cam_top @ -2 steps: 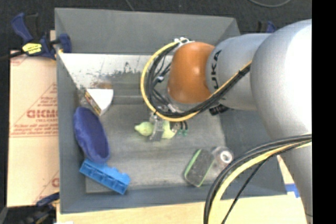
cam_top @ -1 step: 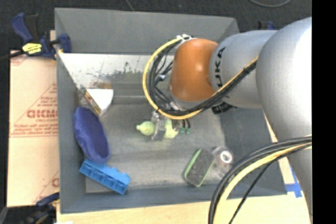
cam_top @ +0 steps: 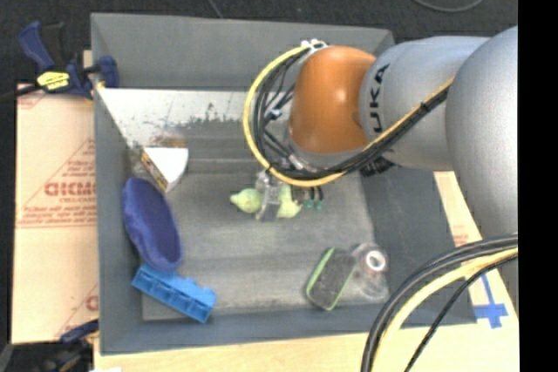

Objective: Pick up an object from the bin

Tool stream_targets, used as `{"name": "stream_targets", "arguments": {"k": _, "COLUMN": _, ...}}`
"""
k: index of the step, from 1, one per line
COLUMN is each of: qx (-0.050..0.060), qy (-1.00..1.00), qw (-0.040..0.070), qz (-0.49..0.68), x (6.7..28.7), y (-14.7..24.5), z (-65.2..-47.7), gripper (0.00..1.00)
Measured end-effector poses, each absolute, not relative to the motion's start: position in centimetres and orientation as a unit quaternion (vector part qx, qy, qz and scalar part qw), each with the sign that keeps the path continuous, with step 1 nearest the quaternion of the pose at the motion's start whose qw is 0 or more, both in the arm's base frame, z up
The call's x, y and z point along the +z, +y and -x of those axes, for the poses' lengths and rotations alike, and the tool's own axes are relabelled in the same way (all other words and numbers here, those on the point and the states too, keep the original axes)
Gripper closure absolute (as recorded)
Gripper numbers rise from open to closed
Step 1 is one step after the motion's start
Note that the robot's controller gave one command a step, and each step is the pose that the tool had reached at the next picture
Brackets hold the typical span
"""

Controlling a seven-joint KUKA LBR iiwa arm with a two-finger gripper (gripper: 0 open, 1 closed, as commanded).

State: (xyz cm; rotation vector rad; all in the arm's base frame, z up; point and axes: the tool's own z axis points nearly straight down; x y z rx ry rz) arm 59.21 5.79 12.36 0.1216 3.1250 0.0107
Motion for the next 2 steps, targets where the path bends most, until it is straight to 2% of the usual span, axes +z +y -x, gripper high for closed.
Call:
{"name": "stream_targets", "arguments": {"k": 1, "qx": 0.003, "qy": 0.999, "qw": 0.006, "qz": -0.039, "x": 14.49, "y": 5.78, "z": -59.16, "gripper": 1.00}}
{"name": "stream_targets", "arguments": {"k": 2, "qx": 0.004, "qy": 0.999, "qw": 0.010, "qz": -0.040, "x": 15.16, "y": 5.76, "z": -59.34, "gripper": 1.00}}
